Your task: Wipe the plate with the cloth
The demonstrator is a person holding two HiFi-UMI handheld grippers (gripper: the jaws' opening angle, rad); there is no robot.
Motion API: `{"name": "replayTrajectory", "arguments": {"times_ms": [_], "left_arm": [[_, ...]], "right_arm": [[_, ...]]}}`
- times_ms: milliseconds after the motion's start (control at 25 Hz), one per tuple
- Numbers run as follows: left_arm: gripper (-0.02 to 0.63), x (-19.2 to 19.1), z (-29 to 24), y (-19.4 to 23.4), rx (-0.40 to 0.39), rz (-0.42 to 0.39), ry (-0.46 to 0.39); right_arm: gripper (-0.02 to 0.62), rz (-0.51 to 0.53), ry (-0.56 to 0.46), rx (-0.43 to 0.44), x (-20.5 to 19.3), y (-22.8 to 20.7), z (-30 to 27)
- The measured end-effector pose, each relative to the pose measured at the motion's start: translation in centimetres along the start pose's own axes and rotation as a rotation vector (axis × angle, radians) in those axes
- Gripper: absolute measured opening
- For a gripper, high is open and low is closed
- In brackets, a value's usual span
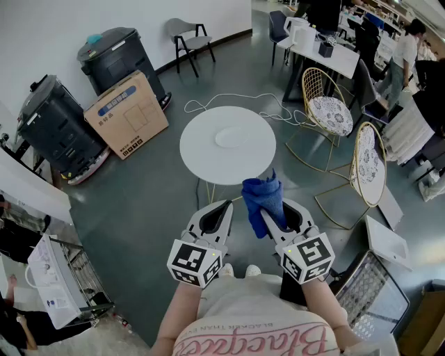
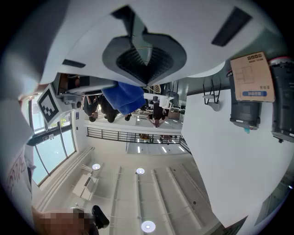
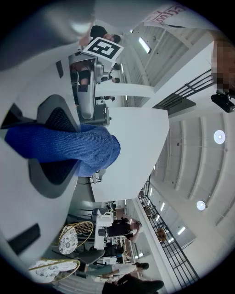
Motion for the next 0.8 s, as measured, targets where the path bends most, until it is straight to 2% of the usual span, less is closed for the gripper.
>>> {"name": "replayTrajectory", "arguments": {"times_ms": [520,800], "left_arm": [[0.008,0.5,-3.5,-0.8,0.041,0.001,0.002],[0.008,-0.4,-4.5,-1.3,0.074,0.017,0.017]], "right_arm": [[0.147,-0.041,-0.035,0.012,0.8,-4.1,0.7],[0.147,-0.058,-0.016,0.045,0.0,-5.8,0.2]]}}
Point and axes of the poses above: the fingertips, and each gripper's own axes: z backward along the fingers, y to its left, x out of its top, the point moved 7 cm from there along z, backward along the fingers
